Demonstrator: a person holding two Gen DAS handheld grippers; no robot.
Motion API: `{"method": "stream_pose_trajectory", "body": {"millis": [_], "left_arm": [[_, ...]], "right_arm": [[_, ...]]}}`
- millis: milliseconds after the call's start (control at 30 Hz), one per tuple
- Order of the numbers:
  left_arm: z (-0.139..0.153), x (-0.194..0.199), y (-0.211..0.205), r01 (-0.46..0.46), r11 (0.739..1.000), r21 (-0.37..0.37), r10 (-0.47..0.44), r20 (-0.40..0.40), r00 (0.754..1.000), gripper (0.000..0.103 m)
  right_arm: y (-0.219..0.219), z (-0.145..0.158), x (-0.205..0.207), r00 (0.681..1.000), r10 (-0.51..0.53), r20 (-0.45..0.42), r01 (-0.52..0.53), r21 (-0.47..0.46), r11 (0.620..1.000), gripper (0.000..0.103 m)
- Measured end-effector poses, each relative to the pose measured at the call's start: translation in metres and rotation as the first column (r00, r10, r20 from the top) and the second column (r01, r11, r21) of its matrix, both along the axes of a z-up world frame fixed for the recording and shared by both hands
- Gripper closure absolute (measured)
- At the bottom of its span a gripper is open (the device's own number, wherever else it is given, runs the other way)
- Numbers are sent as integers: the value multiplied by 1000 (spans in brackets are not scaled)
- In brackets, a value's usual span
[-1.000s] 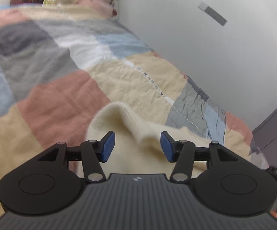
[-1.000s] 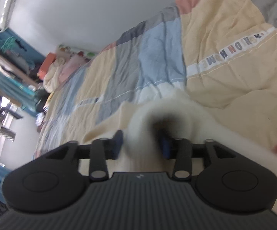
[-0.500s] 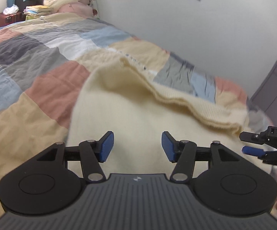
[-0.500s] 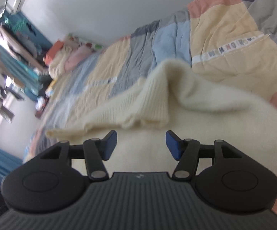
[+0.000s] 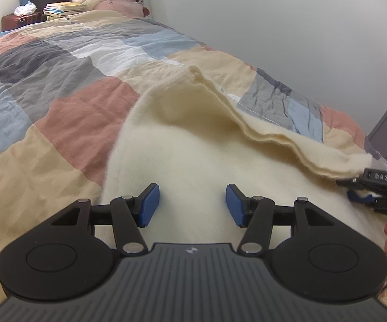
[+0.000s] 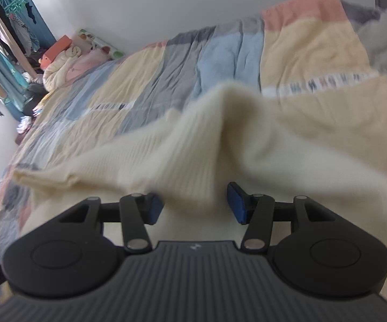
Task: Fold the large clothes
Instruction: 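Move both open grippers over the folded sweater to its folded edge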
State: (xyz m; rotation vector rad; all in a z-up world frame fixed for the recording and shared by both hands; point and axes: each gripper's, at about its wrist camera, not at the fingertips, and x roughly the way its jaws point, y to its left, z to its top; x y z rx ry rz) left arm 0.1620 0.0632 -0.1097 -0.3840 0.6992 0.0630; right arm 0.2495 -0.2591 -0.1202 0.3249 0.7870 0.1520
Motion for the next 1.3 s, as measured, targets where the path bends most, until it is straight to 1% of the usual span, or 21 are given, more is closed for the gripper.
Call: {"method": "stream_pose_trajectory", "body": {"millis": [100, 133, 267, 333, 367, 400, 467, 567, 633, 700, 900, 967, 1067, 1167, 1233, 1300], "left_arm": [[1, 2, 0, -12, 1000, 11, 12, 16, 1000, 42], [1, 3, 0, -14, 1000, 18, 14, 18, 1000, 42], [-3, 12, -2, -13, 999, 45, 12, 23, 1000, 42], [-5, 16, -1, -11, 998, 55, 9, 30, 1000, 42], [-6, 18, 0, -12, 999, 53, 11, 30, 1000, 42], [-8, 20, 1, -13, 999, 49, 12, 27, 1000, 42], [-11, 21, 2, -14, 999, 42, 13, 25, 1000, 42], [-9, 17, -1, -2, 998, 65, 0, 27, 1000, 42], [-6, 9, -3, 5, 997, 81, -8, 34, 999, 42], [-4, 1, -4, 10, 996, 85, -14, 38, 999, 42], [5, -18, -10, 15, 994, 105, -20, 52, 998, 42], [9, -31, -12, 18, 995, 99, -25, 66, 997, 42], [9, -45, -15, 12, 996, 85, -18, 62, 998, 42], [12, -53, -21, 7, 993, 118, -14, 62, 998, 42], [16, -58, -23, 12, 993, 114, -20, 65, 998, 42], [20, -63, -27, 5, 992, 127, -13, 62, 998, 42]], "right_arm": [[-4, -2, 17, 997, -45, 70, 49, -60, 997, 51], [-8, -2, 21, 994, -62, 90, 68, -62, 996, 54], [-32, -2, 36, 980, -146, 139, 148, -11, 989, 54], [-44, -6, 41, 971, -202, 129, 200, 32, 979, 54], [-48, -10, 44, 973, -206, 102, 200, 65, 978, 54], [-50, -13, 47, 976, -201, 81, 194, 78, 978, 54], [-48, -15, 48, 979, -189, 81, 185, 57, 981, 54], [-41, -11, 44, 979, -185, 87, 183, 29, 983, 54], [-36, -5, 38, 979, -176, 102, 176, 16, 984, 52], [-32, -2, 32, 981, -158, 113, 158, 13, 987, 52], [-17, 9, 11, 990, -80, 113, 81, -8, 997, 51], [-12, 15, -2, 991, -44, 129, 49, -41, 998, 51], [-7, 21, -21, 991, 20, 129, -13, -51, 999, 51], [-2, 27, -39, 992, 65, 110, -58, -63, 996, 51], [1, 30, -51, 988, 102, 118, -96, -62, 993, 51], [4, 34, -63, 983, 136, 122, -128, -69, 989, 51]]}}
